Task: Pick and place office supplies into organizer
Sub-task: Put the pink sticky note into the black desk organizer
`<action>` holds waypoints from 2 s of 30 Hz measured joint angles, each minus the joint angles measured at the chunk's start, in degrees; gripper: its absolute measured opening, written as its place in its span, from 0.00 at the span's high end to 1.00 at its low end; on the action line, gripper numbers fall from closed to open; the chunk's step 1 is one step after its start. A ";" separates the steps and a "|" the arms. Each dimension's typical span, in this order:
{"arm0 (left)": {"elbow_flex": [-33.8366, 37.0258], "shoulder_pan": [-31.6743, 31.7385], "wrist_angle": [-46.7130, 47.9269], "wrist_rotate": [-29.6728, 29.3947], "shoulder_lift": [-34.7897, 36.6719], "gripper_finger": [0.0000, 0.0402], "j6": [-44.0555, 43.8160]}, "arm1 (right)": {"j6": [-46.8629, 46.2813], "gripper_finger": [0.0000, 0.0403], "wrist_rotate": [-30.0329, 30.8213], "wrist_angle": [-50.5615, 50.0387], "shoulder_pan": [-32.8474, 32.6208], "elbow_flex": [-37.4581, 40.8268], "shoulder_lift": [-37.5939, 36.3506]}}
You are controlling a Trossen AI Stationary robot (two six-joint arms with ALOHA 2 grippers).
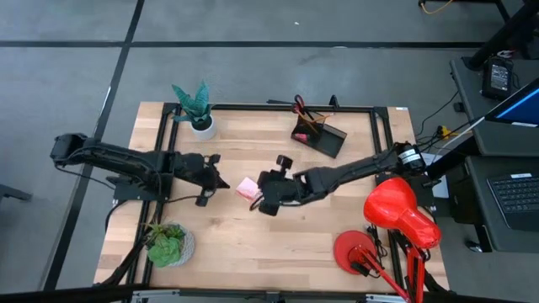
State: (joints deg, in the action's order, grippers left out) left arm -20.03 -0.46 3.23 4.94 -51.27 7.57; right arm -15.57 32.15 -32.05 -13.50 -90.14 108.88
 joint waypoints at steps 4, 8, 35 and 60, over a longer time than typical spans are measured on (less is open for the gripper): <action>-0.61 -4.17 0.25 -2.70 -5.20 1.00 -2.36 | 4.23 0.86 0.33 14.90 -0.72 6.50 -0.04; -3.32 -7.26 1.08 -2.95 -9.00 1.00 -2.49 | 2.43 0.86 -0.77 23.71 -0.41 13.36 -0.34; -13.77 -12.56 10.94 -18.09 -22.14 0.60 0.71 | 13.15 0.86 -6.78 82.10 -2.50 49.06 -13.53; -13.77 -3.93 2.63 -10.83 -30.53 0.57 5.96 | 17.63 0.86 -6.78 82.01 1.00 49.04 -13.51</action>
State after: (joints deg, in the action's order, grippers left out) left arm -33.80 -4.39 5.86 -5.89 -81.80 13.53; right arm 2.07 25.37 49.95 -12.49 -41.10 95.37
